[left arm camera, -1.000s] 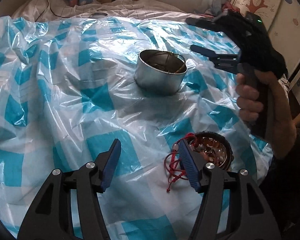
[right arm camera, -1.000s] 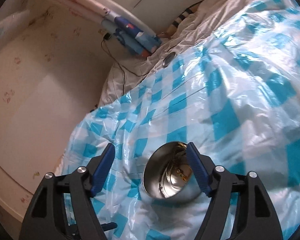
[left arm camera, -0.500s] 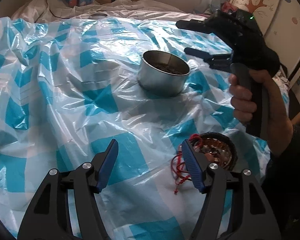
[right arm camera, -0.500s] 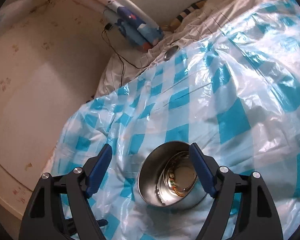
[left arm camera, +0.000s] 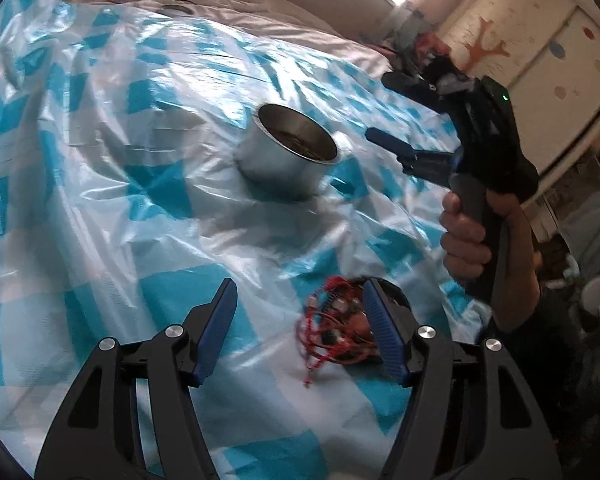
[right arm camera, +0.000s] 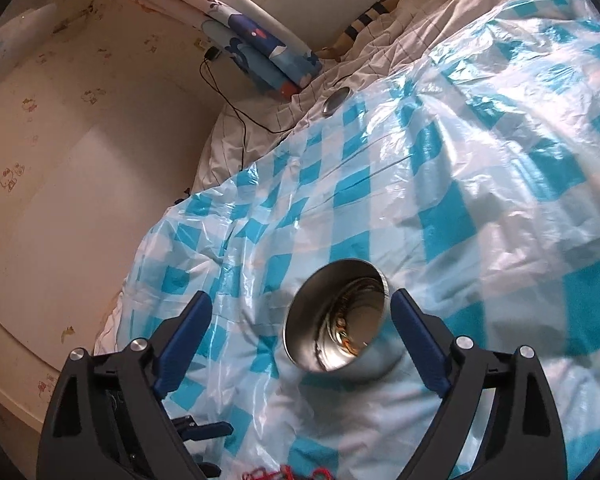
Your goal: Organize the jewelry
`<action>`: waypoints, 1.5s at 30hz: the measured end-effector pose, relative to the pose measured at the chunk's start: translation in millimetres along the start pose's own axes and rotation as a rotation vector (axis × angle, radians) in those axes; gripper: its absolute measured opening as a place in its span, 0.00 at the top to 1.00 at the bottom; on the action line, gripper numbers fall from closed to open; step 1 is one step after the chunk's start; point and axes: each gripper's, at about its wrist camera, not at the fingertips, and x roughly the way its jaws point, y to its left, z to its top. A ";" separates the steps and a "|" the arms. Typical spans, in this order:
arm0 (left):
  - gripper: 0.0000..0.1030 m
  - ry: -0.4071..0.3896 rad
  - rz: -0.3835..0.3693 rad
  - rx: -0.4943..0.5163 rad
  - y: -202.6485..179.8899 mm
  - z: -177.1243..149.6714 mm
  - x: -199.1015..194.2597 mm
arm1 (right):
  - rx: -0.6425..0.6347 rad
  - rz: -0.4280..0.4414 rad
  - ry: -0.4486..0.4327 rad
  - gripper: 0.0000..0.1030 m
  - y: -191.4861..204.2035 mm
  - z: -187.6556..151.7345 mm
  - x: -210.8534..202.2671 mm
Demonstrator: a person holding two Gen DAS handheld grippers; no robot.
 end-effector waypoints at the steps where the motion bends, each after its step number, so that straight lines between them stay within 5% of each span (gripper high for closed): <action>1: 0.40 0.016 0.001 0.054 -9.5 -2.3 2.7 | 0.000 -0.004 -0.001 0.15 -0.8 -0.6 -3.4; 4: 0.40 0.064 0.015 0.185 -32.6 -10.4 12.8 | -0.001 -0.019 0.003 0.15 -6.6 -3.7 -17.4; 8: 0.40 0.070 0.030 0.230 -41.7 -13.2 16.9 | 0.000 -0.034 0.009 0.15 -13.2 -7.2 -33.3; 9: 0.45 0.068 0.035 0.231 -41.9 -12.7 17.1 | -0.003 -0.038 0.011 0.15 -14.1 -8.5 -36.9; 11: 0.80 0.095 0.037 0.224 -40.9 -12.4 21.1 | -0.008 -0.045 0.017 0.15 -15.3 -10.7 -42.7; 13: 0.96 0.135 0.058 0.226 -37.8 -14.3 27.8 | -0.011 -0.048 0.018 0.15 -15.9 -11.8 -47.0; 18: 0.98 0.109 0.006 0.249 -43.6 -11.3 17.7 | -0.057 -0.025 0.061 0.15 -3.3 -16.3 -43.5; 27: 0.98 -0.180 -0.179 0.069 -5.7 14.9 -60.0 | -0.332 0.005 0.345 0.15 42.7 -62.1 20.5; 37: 0.98 -0.235 -0.104 -0.009 16.7 18.7 -80.6 | -0.633 0.028 0.518 0.16 87.6 -114.5 51.3; 41: 0.98 -0.227 -0.096 -0.011 17.9 17.7 -78.4 | -0.762 -0.014 0.586 0.33 93.1 -138.0 59.0; 44: 0.98 -0.228 -0.096 -0.009 17.8 17.6 -78.0 | -0.821 -0.042 0.580 0.54 92.6 -145.0 58.9; 45: 0.98 -0.230 -0.098 -0.011 18.1 17.2 -78.3 | -0.828 -0.033 0.587 0.71 91.4 -146.6 58.3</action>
